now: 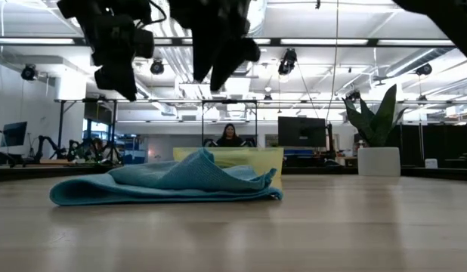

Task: Fold microfiber towels
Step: Fold the blue microfiber cloth

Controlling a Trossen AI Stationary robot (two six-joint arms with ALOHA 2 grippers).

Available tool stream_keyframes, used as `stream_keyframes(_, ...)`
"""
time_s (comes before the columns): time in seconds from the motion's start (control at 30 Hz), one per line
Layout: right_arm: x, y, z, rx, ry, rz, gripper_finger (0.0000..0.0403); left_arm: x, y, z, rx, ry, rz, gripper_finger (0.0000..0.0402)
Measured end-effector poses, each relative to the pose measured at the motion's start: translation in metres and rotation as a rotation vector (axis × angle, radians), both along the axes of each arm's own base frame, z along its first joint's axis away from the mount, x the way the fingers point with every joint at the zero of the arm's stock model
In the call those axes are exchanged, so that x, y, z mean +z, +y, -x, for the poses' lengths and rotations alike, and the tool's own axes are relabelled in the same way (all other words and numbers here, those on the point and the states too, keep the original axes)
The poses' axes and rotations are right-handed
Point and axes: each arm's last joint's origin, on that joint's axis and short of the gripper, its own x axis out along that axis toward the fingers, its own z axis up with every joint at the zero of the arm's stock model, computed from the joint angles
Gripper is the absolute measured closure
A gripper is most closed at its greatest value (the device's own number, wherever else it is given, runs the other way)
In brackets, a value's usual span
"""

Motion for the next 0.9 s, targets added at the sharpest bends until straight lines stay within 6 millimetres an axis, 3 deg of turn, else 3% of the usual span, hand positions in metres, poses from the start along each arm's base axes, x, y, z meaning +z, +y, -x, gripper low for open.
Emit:
stream_keyframes(0.23,-0.022,-0.032,-0.013,-0.121,0.013,-0.202,0.0205,0.021,-0.010,0.027,0.085,-0.097,0.029,0.0304)
stream_keyframes(0.43,-0.057,-0.050,-0.025,-0.139,-0.004,-0.463,0.0205,0.041,-0.020,0.055,0.143,-0.226,0.042,0.0304)
stream_keyframes(0.7,-0.097,-0.058,-0.014,-0.128,0.104,-0.435,0.0202,0.052,-0.027,0.075,0.176,-0.321,0.045,0.0304)
stream_keyframes(0.9,-0.107,-0.058,-0.013,-0.119,0.111,-0.456,0.0202,0.050,-0.026,0.073,0.185,-0.309,0.052,0.0304)
